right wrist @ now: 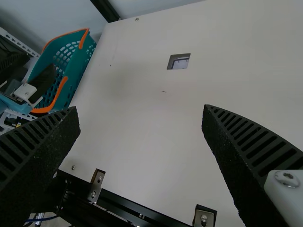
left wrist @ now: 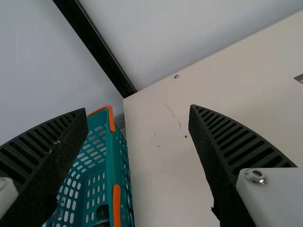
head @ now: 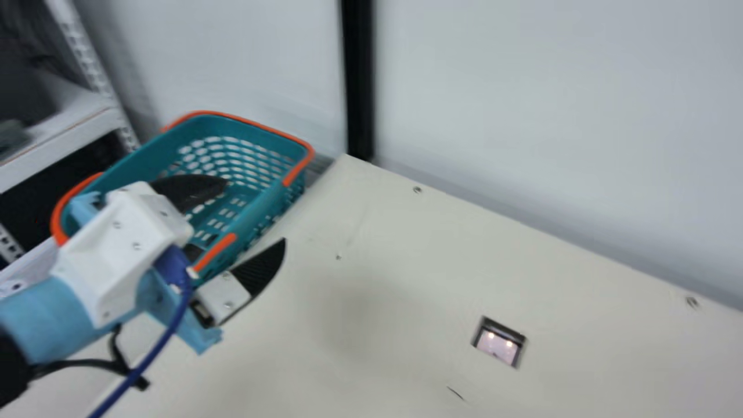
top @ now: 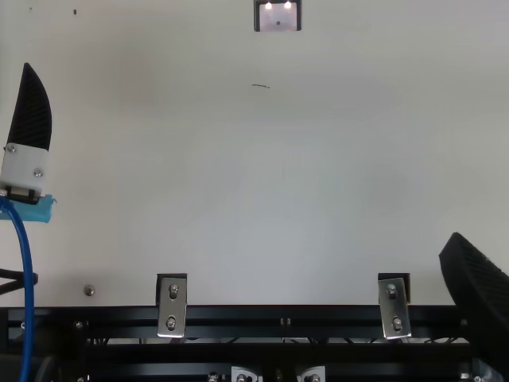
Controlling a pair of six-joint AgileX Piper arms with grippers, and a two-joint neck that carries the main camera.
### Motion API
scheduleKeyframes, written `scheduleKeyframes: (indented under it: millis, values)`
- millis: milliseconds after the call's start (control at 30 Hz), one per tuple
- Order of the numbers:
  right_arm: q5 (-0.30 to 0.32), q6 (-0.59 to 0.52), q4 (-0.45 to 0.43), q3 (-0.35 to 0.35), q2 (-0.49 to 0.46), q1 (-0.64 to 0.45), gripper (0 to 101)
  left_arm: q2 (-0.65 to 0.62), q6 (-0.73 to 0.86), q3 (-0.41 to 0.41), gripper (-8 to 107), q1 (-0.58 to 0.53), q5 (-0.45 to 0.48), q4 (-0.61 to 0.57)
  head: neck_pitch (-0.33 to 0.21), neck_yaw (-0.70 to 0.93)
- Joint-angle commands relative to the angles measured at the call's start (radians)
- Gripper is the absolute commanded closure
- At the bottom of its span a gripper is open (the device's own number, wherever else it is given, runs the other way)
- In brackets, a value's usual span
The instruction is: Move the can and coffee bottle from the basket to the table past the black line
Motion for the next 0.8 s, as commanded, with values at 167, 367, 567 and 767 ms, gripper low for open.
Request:
scheduleKeyframes:
  millis: [167, 367, 567, 767]
  values:
    - [0.000, 0.000, 0.000, 0.000, 0.000, 0.000, 0, 0.000, 0.000, 0.000, 9, 0.000, 0.000, 0.000, -0.032, 0.227]
    - [0.000, 0.000, 0.000, 0.000, 0.000, 0.000, 0, 0.000, 0.000, 0.000, 9, 0.000, 0.000, 0.000, -0.032, 0.227]
    - [0.000, 0.000, 0.000, 0.000, 0.000, 0.000, 0, 0.003, -0.015, -0.001, 9, -0.001, 0.000, 0.012, -0.032, 0.227]
    - [0.000, 0.000, 0.000, 0.000, 0.000, 0.000, 0, 0.050, -0.080, -0.044, 9, 0.046, -0.002, 0.011, -0.032, 0.227]
